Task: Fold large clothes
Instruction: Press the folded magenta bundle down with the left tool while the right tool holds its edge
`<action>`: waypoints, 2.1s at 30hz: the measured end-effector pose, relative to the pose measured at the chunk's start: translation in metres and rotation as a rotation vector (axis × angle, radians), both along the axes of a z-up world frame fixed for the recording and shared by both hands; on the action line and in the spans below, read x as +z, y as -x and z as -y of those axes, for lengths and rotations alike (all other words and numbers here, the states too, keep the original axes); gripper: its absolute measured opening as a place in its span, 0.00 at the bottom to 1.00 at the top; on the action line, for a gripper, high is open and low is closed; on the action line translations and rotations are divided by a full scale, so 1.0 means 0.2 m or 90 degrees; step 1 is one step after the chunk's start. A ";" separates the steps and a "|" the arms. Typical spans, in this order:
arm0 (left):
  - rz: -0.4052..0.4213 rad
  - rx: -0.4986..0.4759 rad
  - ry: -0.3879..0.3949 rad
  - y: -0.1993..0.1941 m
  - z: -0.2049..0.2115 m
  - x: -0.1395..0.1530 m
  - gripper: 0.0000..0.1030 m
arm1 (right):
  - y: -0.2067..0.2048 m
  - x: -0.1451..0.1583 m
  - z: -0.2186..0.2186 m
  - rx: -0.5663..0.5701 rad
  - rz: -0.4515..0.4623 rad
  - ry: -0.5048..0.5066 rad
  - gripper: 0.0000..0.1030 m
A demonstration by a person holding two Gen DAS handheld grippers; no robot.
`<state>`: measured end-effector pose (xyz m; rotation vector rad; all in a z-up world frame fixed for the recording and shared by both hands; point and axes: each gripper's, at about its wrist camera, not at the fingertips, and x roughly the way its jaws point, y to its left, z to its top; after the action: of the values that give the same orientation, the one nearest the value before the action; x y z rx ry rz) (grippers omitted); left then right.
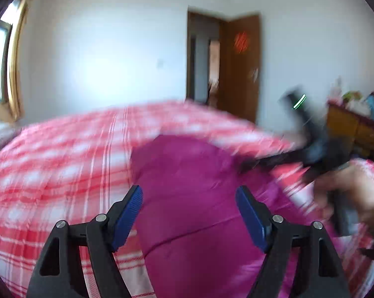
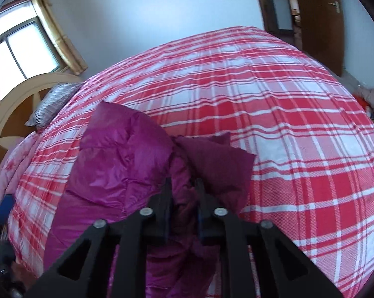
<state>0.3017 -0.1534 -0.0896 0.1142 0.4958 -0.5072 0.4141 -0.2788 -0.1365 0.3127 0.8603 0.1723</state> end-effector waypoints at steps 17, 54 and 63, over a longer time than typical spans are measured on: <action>-0.037 0.069 0.043 -0.13 -0.11 0.04 0.77 | 0.10 0.22 -0.20 -0.165 0.154 -0.229 0.64; -0.258 0.154 -0.017 -0.67 0.09 -0.42 0.99 | -0.09 -0.30 -0.07 -0.210 0.008 -0.069 0.71; -0.263 0.152 -0.009 -0.68 0.08 -0.43 0.99 | -0.09 -0.31 -0.07 -0.210 0.007 -0.069 0.72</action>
<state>0.4379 -0.1688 -0.1757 -0.0391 0.9052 -0.2906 0.4321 -0.2645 -0.1995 0.5501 0.7778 -0.0868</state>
